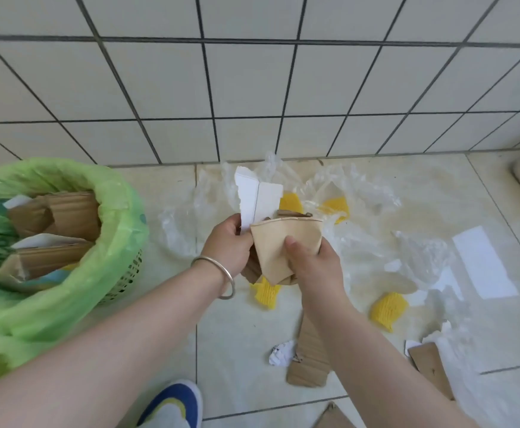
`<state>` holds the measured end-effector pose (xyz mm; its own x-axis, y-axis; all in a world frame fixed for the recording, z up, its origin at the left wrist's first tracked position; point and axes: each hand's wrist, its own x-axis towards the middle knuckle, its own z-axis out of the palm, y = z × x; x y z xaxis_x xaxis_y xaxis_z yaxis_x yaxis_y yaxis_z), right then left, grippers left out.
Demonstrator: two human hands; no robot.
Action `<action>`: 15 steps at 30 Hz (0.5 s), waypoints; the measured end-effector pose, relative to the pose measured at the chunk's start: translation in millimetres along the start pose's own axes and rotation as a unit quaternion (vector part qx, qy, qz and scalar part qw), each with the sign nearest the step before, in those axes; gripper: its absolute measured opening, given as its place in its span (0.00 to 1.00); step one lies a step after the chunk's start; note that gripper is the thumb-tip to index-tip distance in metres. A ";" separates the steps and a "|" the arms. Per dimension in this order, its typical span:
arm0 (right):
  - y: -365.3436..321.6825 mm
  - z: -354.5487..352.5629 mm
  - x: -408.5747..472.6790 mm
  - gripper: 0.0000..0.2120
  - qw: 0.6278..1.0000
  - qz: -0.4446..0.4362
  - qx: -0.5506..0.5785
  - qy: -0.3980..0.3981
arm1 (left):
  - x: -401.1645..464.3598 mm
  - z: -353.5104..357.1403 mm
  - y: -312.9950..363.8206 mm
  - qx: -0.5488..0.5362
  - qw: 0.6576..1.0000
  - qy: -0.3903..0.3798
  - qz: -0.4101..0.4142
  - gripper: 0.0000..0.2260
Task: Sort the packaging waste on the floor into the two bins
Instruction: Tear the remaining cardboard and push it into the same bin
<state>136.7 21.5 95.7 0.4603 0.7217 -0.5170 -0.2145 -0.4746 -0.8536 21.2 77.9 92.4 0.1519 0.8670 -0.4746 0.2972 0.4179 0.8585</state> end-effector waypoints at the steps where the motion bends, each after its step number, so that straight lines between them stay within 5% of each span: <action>1: -4.7 10.0 -3.6 0.06 1.000 -0.009 -0.002 -0.011 | -1.4 -11.5 2.5 -0.011 1.000 0.007 0.002 0.04; 15: -47.8 172.4 -67.3 0.06 0.972 -0.121 -0.130 -0.152 | -53.3 -173.1 6.1 -0.183 0.957 0.223 0.017 0.09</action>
<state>-32.5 82.5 160.3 0.1860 0.9251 -0.3312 0.1109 -0.3547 -0.9284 -148.3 81.2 156.6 -0.2864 0.8772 -0.3854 -0.0643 0.3837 0.9212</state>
